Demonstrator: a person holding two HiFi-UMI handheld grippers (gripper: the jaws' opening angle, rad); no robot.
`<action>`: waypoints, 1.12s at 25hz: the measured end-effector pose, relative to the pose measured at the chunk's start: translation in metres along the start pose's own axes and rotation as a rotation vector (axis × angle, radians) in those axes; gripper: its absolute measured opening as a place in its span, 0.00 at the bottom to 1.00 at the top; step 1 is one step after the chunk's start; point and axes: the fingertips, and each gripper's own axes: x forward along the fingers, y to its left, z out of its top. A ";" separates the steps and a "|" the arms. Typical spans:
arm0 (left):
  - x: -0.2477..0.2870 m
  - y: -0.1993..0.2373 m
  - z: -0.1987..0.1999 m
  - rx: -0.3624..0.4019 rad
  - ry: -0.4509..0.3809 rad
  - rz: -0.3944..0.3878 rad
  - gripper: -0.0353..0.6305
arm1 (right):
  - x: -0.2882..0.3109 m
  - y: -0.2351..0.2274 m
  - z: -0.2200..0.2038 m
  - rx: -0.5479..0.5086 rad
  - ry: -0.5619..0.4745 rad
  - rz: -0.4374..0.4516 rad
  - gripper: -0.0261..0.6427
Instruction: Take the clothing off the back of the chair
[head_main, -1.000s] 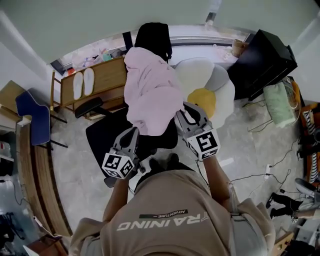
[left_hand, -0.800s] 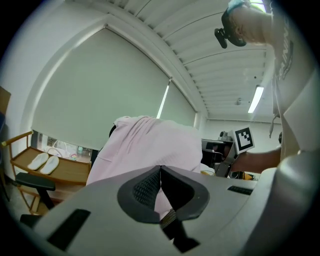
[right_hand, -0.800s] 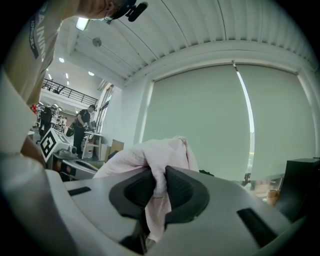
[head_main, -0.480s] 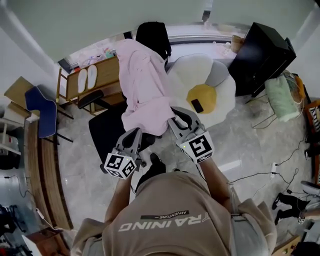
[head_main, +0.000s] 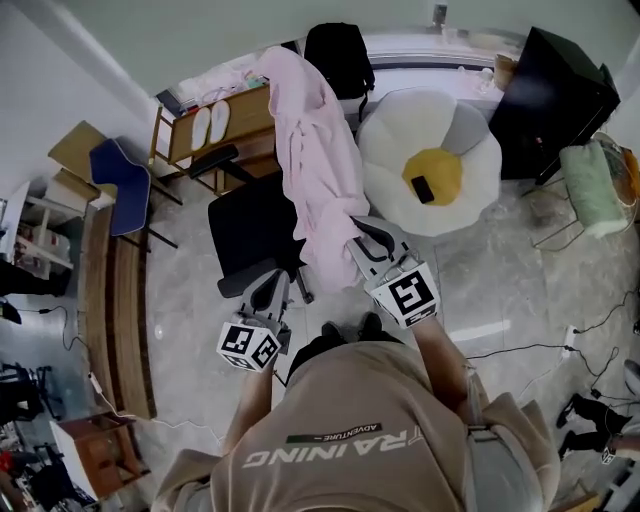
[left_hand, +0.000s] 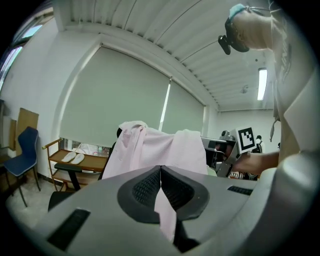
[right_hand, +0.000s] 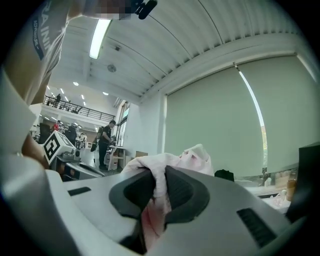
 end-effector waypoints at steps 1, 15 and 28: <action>-0.008 0.000 -0.002 -0.010 -0.007 0.006 0.07 | -0.004 0.006 0.000 -0.004 0.003 0.000 0.15; -0.125 -0.048 -0.025 -0.051 -0.109 -0.089 0.07 | -0.091 0.098 0.018 0.079 -0.047 -0.111 0.15; -0.155 -0.126 -0.025 -0.002 -0.119 -0.134 0.07 | -0.179 0.147 0.040 0.098 -0.081 -0.059 0.15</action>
